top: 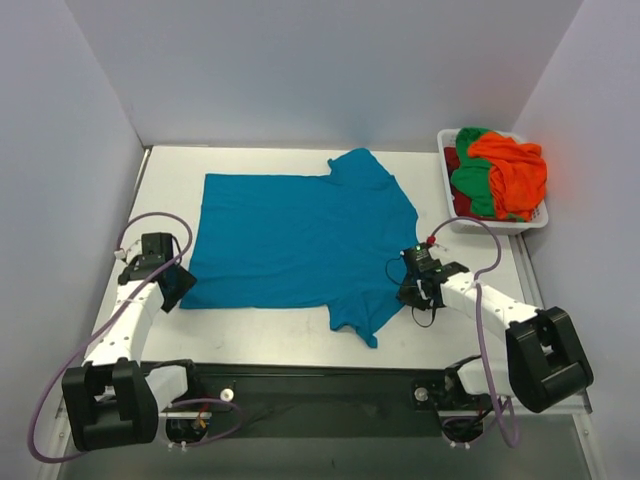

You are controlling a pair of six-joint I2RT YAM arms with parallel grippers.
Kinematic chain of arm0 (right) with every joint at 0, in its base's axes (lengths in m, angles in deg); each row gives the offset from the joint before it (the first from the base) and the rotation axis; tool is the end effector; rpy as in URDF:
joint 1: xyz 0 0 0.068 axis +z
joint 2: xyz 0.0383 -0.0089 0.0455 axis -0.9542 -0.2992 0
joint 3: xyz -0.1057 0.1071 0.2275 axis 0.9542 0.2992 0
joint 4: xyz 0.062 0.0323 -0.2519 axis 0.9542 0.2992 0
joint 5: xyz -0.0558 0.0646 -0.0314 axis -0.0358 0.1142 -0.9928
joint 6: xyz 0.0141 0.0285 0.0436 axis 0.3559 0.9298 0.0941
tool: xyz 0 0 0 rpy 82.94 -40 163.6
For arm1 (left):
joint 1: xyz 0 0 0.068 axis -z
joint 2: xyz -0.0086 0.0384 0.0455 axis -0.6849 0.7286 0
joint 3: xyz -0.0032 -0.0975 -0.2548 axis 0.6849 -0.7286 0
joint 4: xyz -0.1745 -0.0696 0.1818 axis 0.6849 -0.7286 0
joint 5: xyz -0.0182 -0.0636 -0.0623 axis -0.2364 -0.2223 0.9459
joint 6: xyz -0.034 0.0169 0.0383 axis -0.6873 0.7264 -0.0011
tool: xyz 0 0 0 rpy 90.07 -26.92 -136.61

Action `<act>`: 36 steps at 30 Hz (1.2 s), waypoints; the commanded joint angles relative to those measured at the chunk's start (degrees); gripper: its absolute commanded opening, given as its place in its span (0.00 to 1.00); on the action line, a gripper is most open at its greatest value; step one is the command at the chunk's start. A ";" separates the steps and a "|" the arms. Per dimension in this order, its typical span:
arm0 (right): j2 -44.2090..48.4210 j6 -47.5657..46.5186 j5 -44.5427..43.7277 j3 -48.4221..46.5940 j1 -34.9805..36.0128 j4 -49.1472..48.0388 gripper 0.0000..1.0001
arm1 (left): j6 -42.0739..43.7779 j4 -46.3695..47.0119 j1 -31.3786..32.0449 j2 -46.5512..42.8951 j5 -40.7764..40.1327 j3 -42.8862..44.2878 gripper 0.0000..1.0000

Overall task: Fold and stack the t-shirts
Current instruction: Flatten out the tshirt, then grap the side of the flattened tshirt closest away from the robot with both arms

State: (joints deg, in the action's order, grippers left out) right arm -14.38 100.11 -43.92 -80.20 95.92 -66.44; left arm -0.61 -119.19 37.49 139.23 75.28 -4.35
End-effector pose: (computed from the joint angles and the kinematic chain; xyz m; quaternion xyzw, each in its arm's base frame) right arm 0.2172 0.0897 0.1635 0.2025 0.9298 0.1334 0.2769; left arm 0.2005 0.0291 0.2118 -0.4380 0.8617 0.0410 0.2527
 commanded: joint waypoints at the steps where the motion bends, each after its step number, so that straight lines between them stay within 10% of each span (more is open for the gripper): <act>1: -0.09 -1.41 -1.01 -1.72 -0.48 1.60 0.24 | -1.56 0.30 0.11 -3.31 -1.74 -2.71 0.61; 8: 2.71 -6.15 0.40 -3.31 -6.89 5.99 0.03 | -2.53 2.41 1.08 -3.67 -2.09 -7.28 0.61; 16: 5.44 -9.15 4.79 -4.27 -8.66 7.66 0.13 | -4.82 3.37 3.63 -2.44 -5.95 -8.60 0.61; 23: 11.24 -3.98 0.23 -4.45 6.97 11.18 0.46 | -6.05 6.10 3.37 -0.60 -7.36 -8.34 0.62; 36: 7.13 10.00 -12.69 -4.71 34.93 14.26 0.58 | -7.28 9.61 3.63 7.05 -8.24 -5.97 0.49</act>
State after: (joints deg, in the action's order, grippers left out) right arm -4.56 104.98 -50.21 -83.23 128.71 -55.69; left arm -7.47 -112.48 40.95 145.06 67.89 -12.44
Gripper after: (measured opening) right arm 0.580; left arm 0.544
